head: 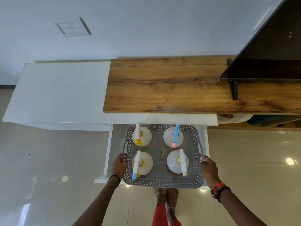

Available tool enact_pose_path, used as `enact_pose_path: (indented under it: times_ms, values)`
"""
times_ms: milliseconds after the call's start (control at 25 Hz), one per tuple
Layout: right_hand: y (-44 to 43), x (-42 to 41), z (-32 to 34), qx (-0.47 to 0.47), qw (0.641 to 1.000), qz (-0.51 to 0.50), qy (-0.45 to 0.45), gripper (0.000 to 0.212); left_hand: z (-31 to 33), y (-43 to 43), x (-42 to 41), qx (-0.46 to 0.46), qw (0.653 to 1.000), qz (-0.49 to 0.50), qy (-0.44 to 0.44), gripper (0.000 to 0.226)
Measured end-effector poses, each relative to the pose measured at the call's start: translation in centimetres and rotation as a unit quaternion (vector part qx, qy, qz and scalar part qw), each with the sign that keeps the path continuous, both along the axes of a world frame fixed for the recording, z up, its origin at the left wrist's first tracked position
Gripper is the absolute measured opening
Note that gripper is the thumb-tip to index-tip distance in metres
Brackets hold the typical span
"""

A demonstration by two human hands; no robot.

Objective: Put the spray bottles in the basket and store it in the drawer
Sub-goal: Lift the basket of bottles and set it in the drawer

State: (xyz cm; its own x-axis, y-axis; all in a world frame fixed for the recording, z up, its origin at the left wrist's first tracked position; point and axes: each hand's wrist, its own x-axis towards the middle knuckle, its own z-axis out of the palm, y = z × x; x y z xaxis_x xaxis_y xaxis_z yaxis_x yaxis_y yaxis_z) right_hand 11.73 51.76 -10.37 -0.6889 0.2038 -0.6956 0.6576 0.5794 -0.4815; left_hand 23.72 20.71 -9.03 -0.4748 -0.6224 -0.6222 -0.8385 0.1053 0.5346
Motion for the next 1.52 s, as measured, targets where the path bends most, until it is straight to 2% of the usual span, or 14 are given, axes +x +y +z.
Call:
enact_pose_path:
  times_ms: [440,1240,1520]
  values:
    - [-1.0,0.9,-3.3,-0.004,1.000,-0.018,-0.006,0.042,-4.0,-0.8,-0.3,0.005,1.000,-0.025,-0.011,0.030]
    - [-2.1,0.3,-10.8,-0.029,0.998,-0.042,-0.025,0.040,-12.4,-1.9,-0.8,0.023,1.000,-0.012,-0.011,0.028]
    - [-2.7,-0.7,-14.7,-0.034,0.997,-0.064,-0.027,0.036,-16.3,-2.2,-1.4,0.030,0.999,-0.003,-0.042,0.034]
